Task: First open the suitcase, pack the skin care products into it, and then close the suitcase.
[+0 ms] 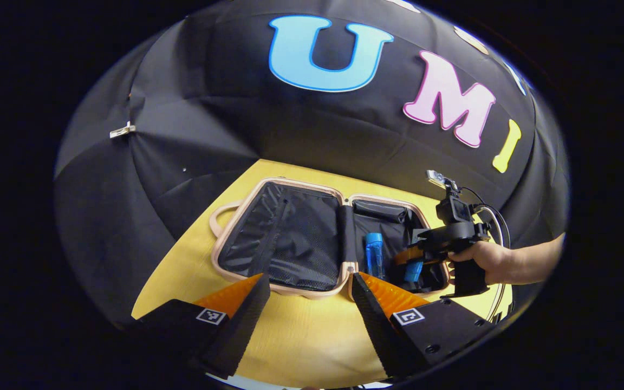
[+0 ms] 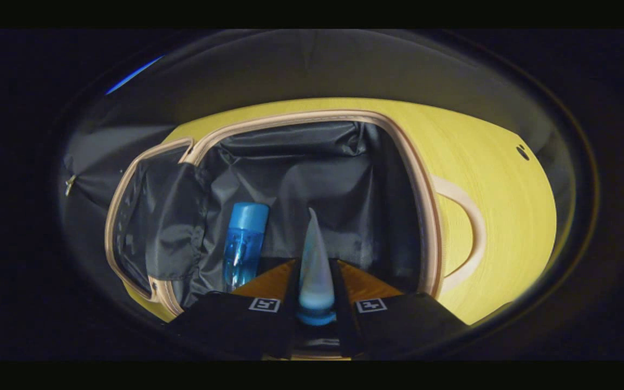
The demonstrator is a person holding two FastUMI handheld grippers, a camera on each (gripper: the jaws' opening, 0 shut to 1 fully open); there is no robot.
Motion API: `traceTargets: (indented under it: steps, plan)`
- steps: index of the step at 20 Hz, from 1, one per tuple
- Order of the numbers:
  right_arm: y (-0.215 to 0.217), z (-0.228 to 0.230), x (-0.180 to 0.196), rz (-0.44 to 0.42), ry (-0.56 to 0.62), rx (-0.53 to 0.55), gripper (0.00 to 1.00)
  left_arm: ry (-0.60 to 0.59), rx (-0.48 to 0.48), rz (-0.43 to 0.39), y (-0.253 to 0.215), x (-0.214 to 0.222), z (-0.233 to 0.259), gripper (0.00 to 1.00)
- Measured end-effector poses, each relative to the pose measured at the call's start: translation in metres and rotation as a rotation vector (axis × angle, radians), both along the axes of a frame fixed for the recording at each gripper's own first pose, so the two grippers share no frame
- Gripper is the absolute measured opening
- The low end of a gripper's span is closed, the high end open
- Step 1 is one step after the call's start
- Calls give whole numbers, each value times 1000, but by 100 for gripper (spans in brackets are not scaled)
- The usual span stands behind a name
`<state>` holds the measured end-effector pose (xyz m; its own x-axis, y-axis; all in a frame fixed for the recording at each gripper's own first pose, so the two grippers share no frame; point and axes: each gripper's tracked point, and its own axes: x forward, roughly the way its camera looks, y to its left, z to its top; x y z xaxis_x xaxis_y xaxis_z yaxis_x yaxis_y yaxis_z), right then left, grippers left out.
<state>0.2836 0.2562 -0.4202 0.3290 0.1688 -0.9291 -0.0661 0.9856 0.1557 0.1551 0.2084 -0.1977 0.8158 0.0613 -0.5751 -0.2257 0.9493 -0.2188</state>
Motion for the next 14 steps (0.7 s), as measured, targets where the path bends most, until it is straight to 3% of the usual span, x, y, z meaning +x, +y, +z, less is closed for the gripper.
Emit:
traceTargets:
  steps: [1,5,7,8,10,11,12,13,14]
  plan:
    - [3,3,-4,-7,8,16,38,1,-13,15,5,-2,-3,96]
    - [6,30,-6,36,-75,19,92,-3,8,96,48,-1,-10,96]
    - [12,62,-10,63,-170,54,98,-10,12,142,77,2,-10,96]
    - [16,80,-13,69,-216,82,89,-17,13,166,96,6,-11,96]
    - [17,111,-23,90,-309,120,90,-16,-4,213,134,16,-18,95]
    - [11,125,-32,102,-345,128,98,-22,-25,232,149,24,-20,92]
    - [6,138,-42,115,-374,136,98,-27,-59,246,162,34,-23,95]
    - [-2,149,-52,122,-400,139,98,-35,-101,256,172,45,-28,91]
    - [-13,157,-62,123,-424,136,98,-43,-149,257,181,57,-29,94]
